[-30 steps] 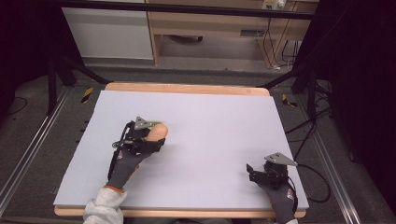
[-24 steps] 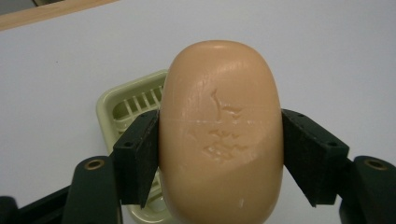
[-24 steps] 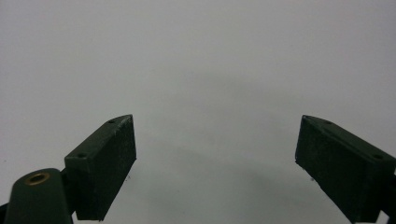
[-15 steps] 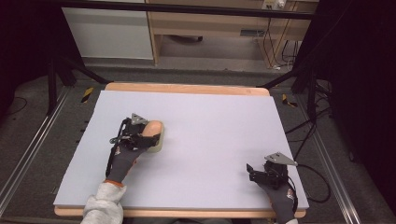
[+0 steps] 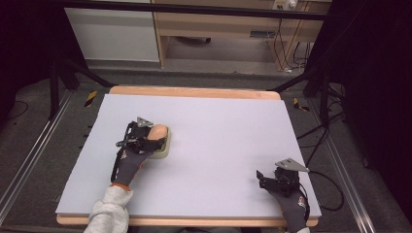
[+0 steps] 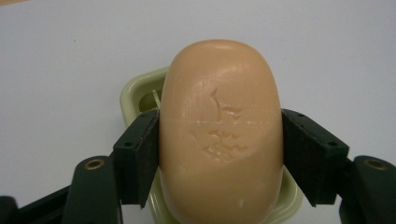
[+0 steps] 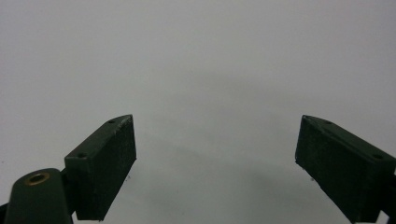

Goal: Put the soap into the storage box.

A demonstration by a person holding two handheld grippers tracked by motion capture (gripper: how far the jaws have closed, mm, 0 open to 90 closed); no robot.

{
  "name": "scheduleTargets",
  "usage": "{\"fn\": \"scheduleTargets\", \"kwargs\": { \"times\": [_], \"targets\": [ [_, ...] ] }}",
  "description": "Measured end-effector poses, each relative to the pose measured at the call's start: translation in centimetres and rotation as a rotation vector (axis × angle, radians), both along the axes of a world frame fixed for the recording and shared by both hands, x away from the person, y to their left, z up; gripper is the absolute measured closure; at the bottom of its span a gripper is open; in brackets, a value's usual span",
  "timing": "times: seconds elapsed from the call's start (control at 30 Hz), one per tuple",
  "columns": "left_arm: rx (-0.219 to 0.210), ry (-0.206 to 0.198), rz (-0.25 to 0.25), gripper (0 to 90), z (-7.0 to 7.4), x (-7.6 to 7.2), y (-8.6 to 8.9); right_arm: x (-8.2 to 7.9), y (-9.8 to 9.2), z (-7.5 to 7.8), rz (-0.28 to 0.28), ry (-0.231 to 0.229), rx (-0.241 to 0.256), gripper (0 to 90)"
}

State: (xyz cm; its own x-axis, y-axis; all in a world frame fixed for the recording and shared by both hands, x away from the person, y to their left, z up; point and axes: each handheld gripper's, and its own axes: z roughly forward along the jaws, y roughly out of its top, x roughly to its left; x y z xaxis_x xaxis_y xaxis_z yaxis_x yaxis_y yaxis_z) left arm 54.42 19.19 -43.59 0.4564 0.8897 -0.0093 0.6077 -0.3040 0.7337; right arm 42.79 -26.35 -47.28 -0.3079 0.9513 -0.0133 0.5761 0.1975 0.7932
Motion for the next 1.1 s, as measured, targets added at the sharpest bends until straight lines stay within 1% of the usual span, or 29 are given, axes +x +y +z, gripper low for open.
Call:
{"fn": "scheduleTargets", "kwargs": {
  "times": [0.1, 0.13, 0.17, 0.2, 0.23, 0.27, 0.33, 0.4, 0.5, 0.53, 0.6, 0.93, 1.03, 1.07, 1.1],
  "targets": [
    [-0.006, 0.004, 0.012, 31.6, -0.3, 0.2, 0.0, 0.0, 0.0, 0.0, 0.004, 0.002, 0.000, 12.6],
    [0.001, 0.007, 0.011, 31.6, -0.3, 0.2, 0.0, 0.0, 0.0, 0.0, 0.004, 0.003, 0.001, 12.6],
    [-0.001, 0.010, 0.014, 31.6, -0.4, 0.2, 0.0, 0.0, 0.0, 0.0, 0.003, 0.000, -0.004, 12.6],
    [0.003, 0.015, 0.012, 31.6, -0.5, 0.3, 0.0, 0.0, 0.0, 0.0, 0.000, 0.001, 0.000, 12.6],
    [-0.001, 0.013, 0.017, 31.6, -0.6, 0.3, 0.0, 0.0, 0.0, 0.0, 0.000, 0.003, 0.003, 12.6],
    [0.006, 0.018, 0.014, 31.6, -0.6, 0.3, 0.0, 0.0, 0.0, 0.0, 0.000, 0.004, 0.006, 12.6],
    [0.001, 0.018, 0.018, 31.6, -0.7, 0.4, -0.1, 0.0, 0.0, 0.0, 0.003, 0.003, 0.000, 12.6],
    [0.010, 0.024, 0.015, 31.6, -0.8, 0.4, 0.0, 0.0, 0.0, 0.0, 0.004, 0.004, 0.000, 12.6],
    [0.006, 0.023, 0.027, 31.6, -1.1, 0.5, -0.2, 0.0, 0.0, 0.0, 0.002, 0.005, 0.003, 12.6],
    [0.020, 0.030, 0.023, 31.6, -1.2, 0.5, -0.1, 0.0, 0.0, 0.0, 0.003, 0.004, 0.003, 12.6],
    [0.024, 0.033, 0.025, 31.5, -1.3, 0.6, -0.2, 0.0, 0.0, 0.0, 0.004, 0.004, 0.001, 12.6],
    [0.016, 0.038, 0.031, 31.4, -1.6, 0.6, -0.5, 0.0, 0.0, 0.0, 0.001, 0.006, 0.006, 12.6],
    [0.021, 0.045, 0.026, 31.3, -1.6, 0.6, -0.5, 0.0, 0.0, 0.0, 0.001, 0.006, 0.006, 12.6],
    [0.014, 0.050, 0.029, 31.3, -1.7, 0.6, -0.6, 0.0, 0.0, 0.0, 0.001, 0.006, 0.006, 12.5],
    [0.015, 0.049, 0.030, 31.2, -1.7, 0.6, -0.6, 0.0, 0.0, 0.0, 0.000, 0.007, 0.007, 12.5]
  ]
}}
